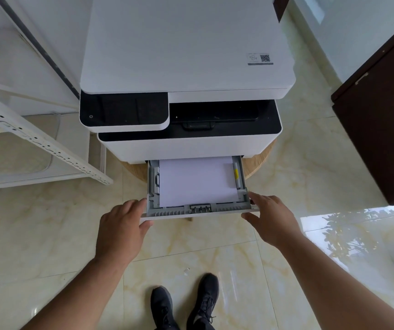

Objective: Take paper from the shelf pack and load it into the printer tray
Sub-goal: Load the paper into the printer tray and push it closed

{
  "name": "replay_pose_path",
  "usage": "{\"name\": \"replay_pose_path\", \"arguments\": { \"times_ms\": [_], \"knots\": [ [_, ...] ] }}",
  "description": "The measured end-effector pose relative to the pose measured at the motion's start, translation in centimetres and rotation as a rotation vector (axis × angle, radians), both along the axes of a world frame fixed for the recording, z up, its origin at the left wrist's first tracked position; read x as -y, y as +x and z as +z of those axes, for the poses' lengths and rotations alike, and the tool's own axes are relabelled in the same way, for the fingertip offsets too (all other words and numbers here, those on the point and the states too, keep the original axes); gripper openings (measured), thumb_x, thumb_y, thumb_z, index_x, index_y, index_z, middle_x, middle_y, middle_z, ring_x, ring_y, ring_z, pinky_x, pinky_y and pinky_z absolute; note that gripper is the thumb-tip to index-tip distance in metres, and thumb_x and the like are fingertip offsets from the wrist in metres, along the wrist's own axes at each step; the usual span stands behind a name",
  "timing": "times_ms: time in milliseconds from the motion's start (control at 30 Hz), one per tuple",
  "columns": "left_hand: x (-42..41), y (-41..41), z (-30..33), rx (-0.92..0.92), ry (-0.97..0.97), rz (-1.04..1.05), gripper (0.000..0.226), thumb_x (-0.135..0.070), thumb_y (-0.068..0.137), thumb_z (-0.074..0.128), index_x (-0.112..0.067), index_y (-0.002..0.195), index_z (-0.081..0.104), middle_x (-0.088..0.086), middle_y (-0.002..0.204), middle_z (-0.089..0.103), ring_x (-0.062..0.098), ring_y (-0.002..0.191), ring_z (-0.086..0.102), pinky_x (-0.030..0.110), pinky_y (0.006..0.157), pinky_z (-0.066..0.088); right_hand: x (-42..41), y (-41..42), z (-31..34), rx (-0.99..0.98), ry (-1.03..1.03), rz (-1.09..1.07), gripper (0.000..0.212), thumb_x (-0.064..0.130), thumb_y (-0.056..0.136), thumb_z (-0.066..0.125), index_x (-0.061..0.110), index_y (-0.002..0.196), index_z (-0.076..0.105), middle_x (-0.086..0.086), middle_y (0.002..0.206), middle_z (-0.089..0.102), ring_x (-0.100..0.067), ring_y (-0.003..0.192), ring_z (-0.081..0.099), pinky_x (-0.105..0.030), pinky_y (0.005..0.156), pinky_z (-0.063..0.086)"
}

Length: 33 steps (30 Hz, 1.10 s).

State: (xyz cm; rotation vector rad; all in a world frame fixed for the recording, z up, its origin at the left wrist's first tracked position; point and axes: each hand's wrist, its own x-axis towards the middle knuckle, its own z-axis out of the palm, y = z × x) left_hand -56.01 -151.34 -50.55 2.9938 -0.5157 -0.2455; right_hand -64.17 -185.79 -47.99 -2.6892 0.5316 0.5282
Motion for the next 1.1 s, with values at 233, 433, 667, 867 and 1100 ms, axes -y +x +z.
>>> {"name": "replay_pose_path", "arguments": {
  "times_ms": [233,433,667,867,1100],
  "knots": [
    [0.6,2.5,-0.7,-0.002,-0.107,0.036,0.056,-0.036,0.086,0.079,-0.020,0.137,0.061,0.004,0.127,0.069,0.033,0.109,0.065,0.046,0.083,0.052,1.0,2.6,-0.1,0.035,-0.009,-0.003,0.053,0.046,0.097,0.064,0.029,0.147,0.052,0.003,0.133,0.069,-0.021,0.132,0.051,-0.038,0.091,0.052],
    [0.5,4.1,-1.0,-0.079,-0.320,0.129,0.059,-0.028,0.091,0.076,-0.013,0.143,0.054,0.010,0.147,0.055,0.033,0.133,0.052,0.047,0.107,0.046,1.4,4.0,-0.3,0.111,0.003,-0.093,0.066,0.048,0.092,0.071,0.027,0.151,0.052,0.004,0.139,0.067,-0.021,0.137,0.049,-0.039,0.099,0.050],
    [0.1,6.1,-0.9,-0.096,-0.502,0.327,0.092,-0.027,0.081,0.086,-0.010,0.155,0.035,0.016,0.156,0.043,0.032,0.145,0.039,0.043,0.117,0.038,1.4,5.5,0.1,0.163,0.009,-0.209,0.090,0.050,0.083,0.081,0.024,0.158,0.038,0.001,0.157,0.052,-0.026,0.145,0.044,-0.049,0.109,0.047],
    [0.3,7.5,-0.5,-0.153,-0.630,0.358,0.099,-0.028,0.079,0.088,-0.030,0.157,0.026,-0.002,0.160,0.041,0.019,0.148,0.038,0.042,0.115,0.040,1.6,6.5,0.1,0.194,0.040,-0.266,0.093,0.049,0.083,0.082,0.023,0.158,0.033,-0.001,0.156,0.051,-0.026,0.141,0.046,-0.045,0.106,0.048],
    [0.9,8.8,-0.7,-0.163,-0.811,0.421,0.102,-0.019,0.077,0.090,-0.039,0.153,0.026,-0.012,0.153,0.049,0.009,0.146,0.042,0.035,0.113,0.037,1.6,7.5,-0.3,0.217,0.089,-0.346,0.093,0.047,0.088,0.077,0.022,0.160,0.025,-0.002,0.161,0.045,-0.028,0.144,0.046,-0.048,0.109,0.048]
  ]
}}
